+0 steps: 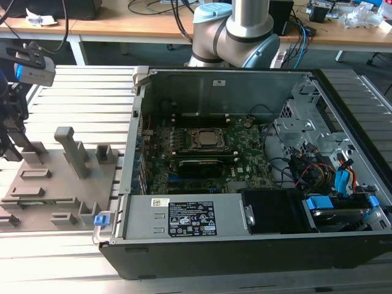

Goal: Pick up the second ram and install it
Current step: 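Pick up the second ram and move it above second insertion slot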

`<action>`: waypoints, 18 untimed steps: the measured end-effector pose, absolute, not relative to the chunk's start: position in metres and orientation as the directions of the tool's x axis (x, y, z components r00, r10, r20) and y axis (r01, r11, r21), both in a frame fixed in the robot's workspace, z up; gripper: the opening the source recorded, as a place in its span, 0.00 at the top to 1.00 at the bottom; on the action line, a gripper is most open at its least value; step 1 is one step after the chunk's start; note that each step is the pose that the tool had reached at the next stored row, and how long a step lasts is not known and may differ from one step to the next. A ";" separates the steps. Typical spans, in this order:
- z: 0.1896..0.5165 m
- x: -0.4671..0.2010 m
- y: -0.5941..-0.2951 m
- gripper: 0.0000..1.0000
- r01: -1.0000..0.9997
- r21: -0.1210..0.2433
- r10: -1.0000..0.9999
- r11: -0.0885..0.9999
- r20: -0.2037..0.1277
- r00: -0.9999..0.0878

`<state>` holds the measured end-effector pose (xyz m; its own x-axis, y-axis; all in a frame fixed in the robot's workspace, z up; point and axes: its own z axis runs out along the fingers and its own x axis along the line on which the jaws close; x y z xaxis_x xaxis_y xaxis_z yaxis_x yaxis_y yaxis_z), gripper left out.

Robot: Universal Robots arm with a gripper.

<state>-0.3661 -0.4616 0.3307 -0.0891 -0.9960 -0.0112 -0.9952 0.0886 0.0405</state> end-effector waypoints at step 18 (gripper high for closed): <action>0.316 -0.366 -0.462 0.64 -0.995 0.041 -0.996 0.089 -0.011 -0.089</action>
<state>-0.3661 -0.4621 0.3161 -0.0891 -0.9960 -0.0112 -0.9952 0.0885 0.0405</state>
